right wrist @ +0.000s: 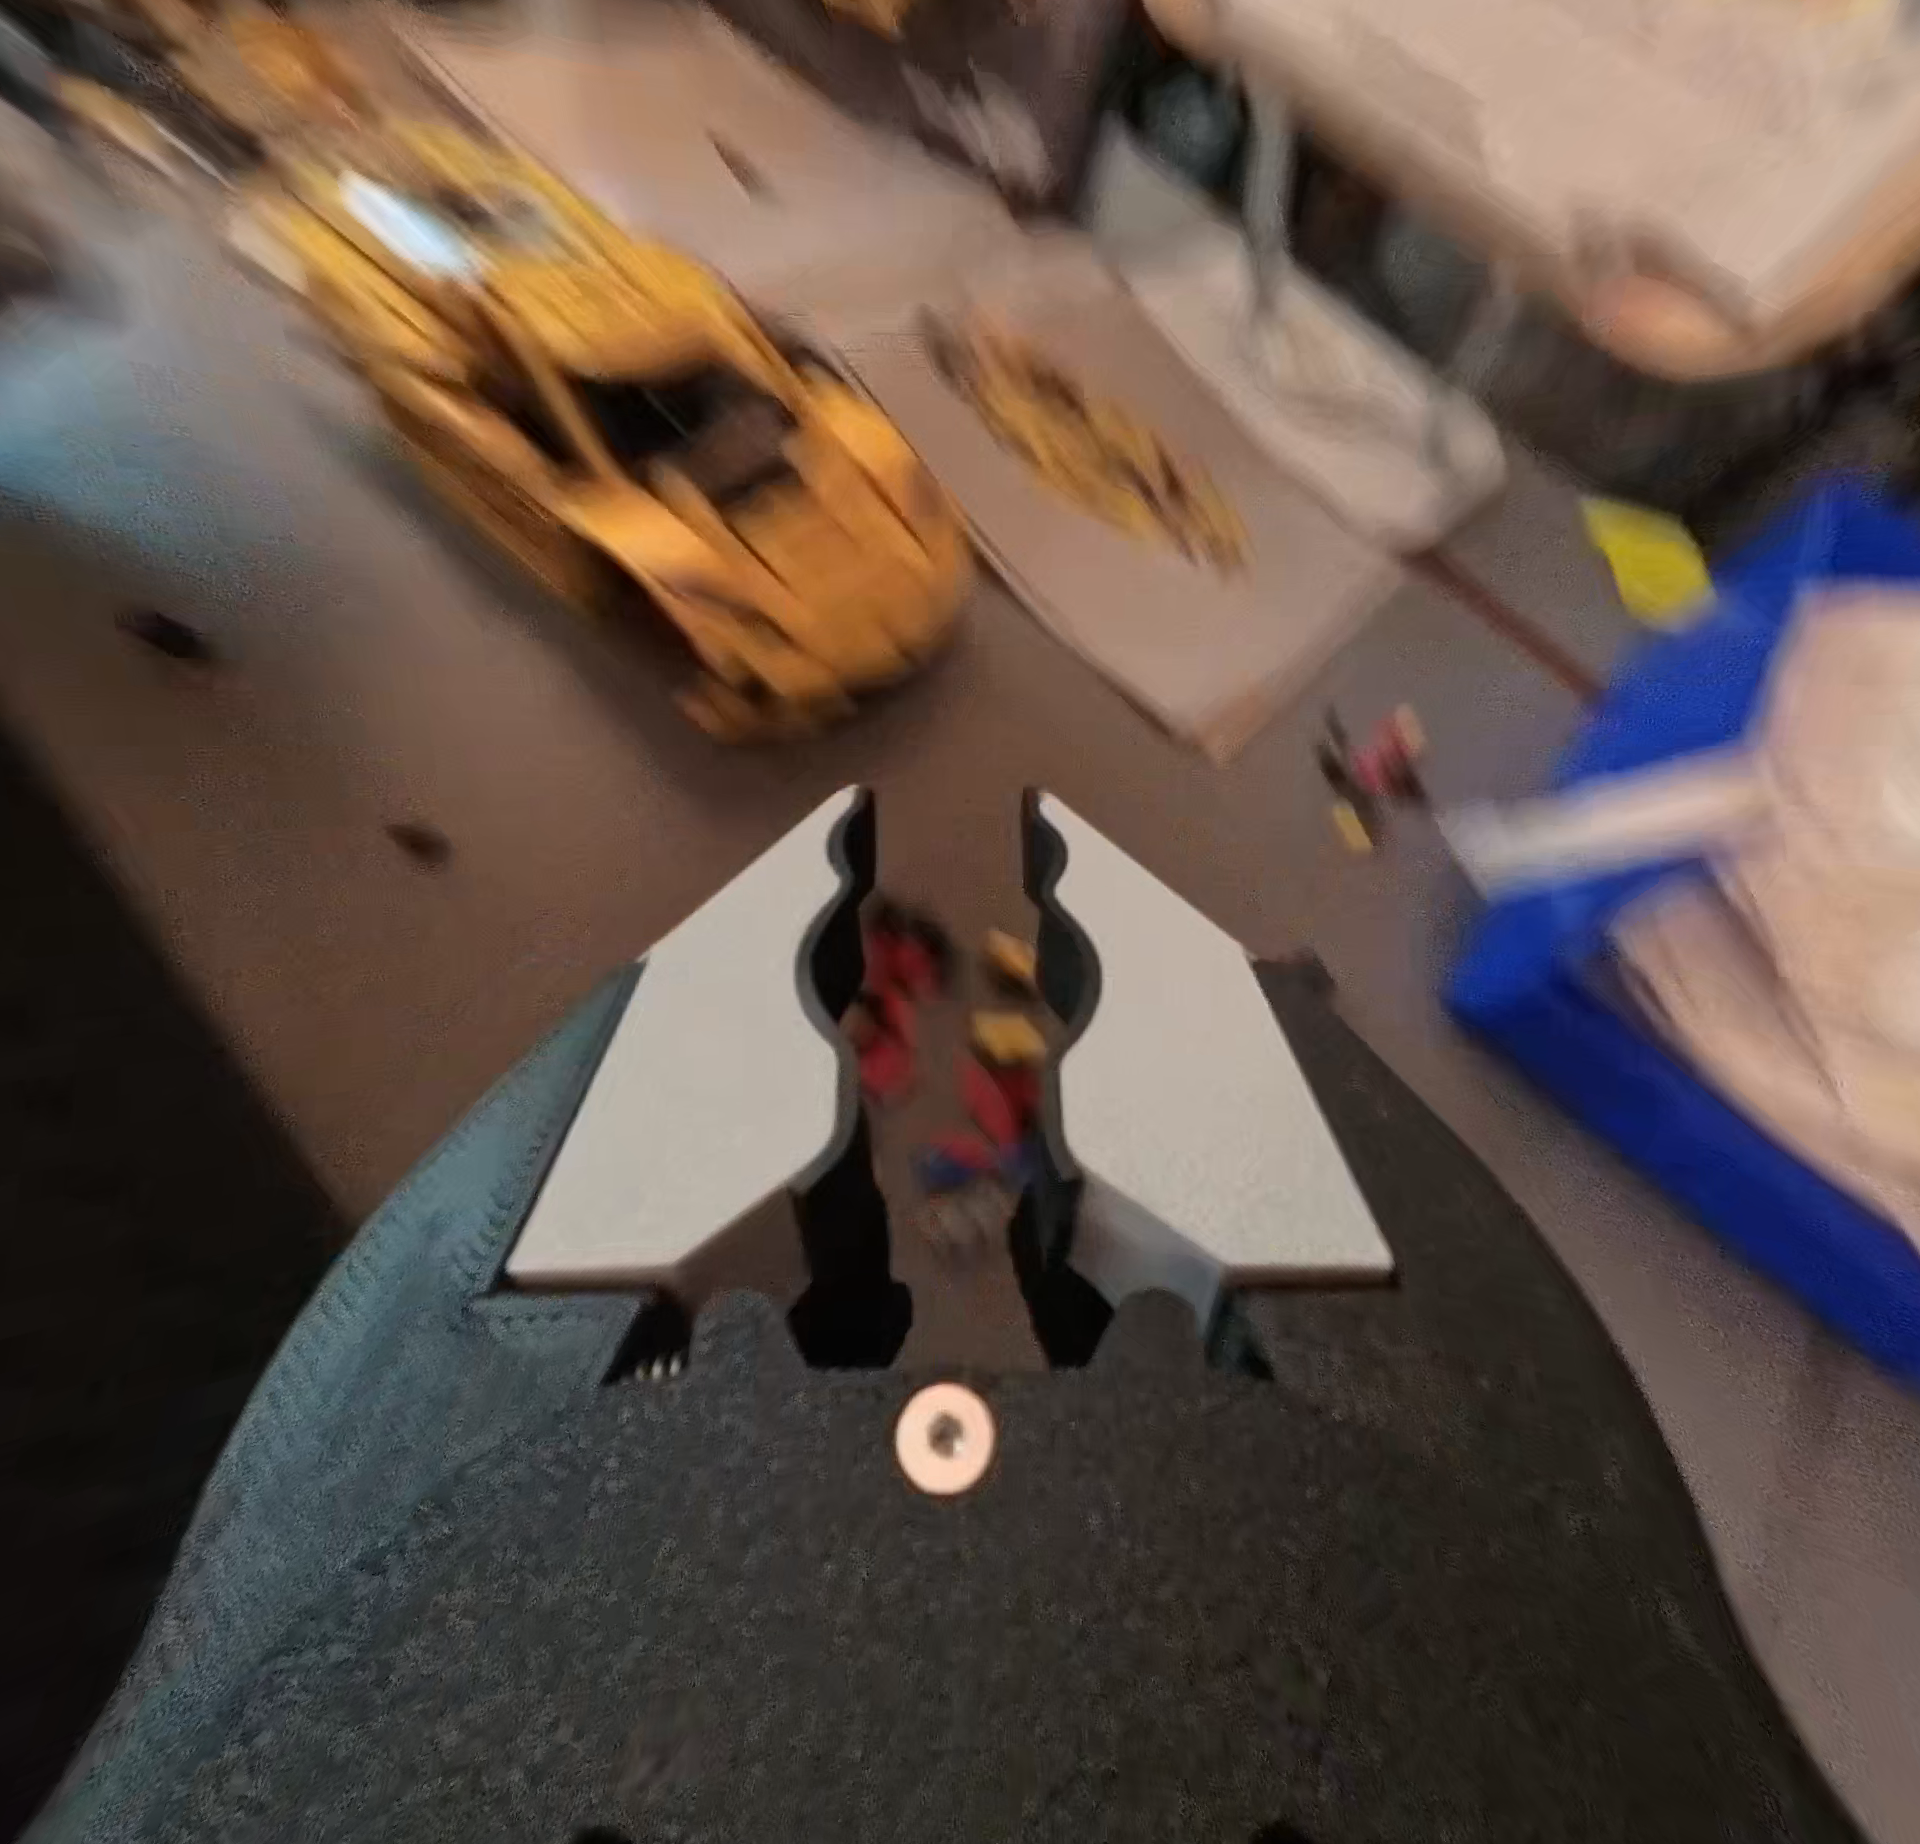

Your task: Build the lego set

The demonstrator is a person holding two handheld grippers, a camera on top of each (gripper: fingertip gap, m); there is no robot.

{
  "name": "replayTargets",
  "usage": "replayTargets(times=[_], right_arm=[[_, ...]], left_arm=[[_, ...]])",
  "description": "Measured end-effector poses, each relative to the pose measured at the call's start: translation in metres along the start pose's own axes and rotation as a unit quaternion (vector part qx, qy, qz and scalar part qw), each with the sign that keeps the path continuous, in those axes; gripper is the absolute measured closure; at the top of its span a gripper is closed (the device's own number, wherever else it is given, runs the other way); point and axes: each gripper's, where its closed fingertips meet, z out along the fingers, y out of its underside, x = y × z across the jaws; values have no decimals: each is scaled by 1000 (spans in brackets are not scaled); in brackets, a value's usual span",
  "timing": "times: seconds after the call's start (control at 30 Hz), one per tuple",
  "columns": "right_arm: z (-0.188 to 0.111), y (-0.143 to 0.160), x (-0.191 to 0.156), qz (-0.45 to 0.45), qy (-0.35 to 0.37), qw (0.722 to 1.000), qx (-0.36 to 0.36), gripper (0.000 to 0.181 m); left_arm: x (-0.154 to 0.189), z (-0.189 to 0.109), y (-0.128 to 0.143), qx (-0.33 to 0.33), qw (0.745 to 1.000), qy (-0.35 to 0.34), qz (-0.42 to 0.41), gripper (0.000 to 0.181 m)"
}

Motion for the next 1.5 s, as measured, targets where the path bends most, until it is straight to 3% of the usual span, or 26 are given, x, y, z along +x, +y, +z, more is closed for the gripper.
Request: replayTargets(times=[0.07,0.17,0.3,0.53,0.67,0.73,0.83,0.9,0.97,1.03,1.13,1.2,1.27,1.37,1.5], right_arm=[[-1,55,51,24,29,993,-108,152],[18,85,95,150,44,976,-151,152],[49,86,105,279,40,948,-150,153],[73,108,110,272,89,933,-217,151],[77,111,121,274,109,931,-215,158],[75,114,125,262,116,930,-228,172],[74,112,120,261,87,931,-239,175],[78,81,103,280,25,944,-173,175],[75,7,58,321,-109,941,-28,176],[58,-66,3,355,-252,894,105,176],[48,-123,-74,408,-380,806,201,176],[54,-135,-114,433,-421,766,220,176],[64,-140,-138,435,-426,757,235,176],[73,-144,-164,422,-439,759,231,176],[77,-144,-178,377,-427,793,216,176]], left_arm=[[3,5,5,-15,1000,-2,20,166],[0,9,11,-32,999,-17,32,166],[0,6,6,-17,1000,-12,20,166],[2,4,4,-8,1000,-5,18,166],[3,5,6,-13,1000,-2,19,166],[3,4,4,-7,1000,-2,18,166],[-4,-3,-6,20,999,-20,19,166],[-8,-10,-16,50,998,-32,20,166],[-9,-19,-28,86,995,-36,22,165],[-10,-28,-38,117,992,-45,29,165],[-6,-38,-48,152,987,-43,42,165],[-4,-42,-52,165,984,-42,51,165],[-2,-40,-50,159,985,-41,56,165],[-2,-39,-49,155,984,-54,71,165],[-2,-41,-50,160,983,-56,72,165]])
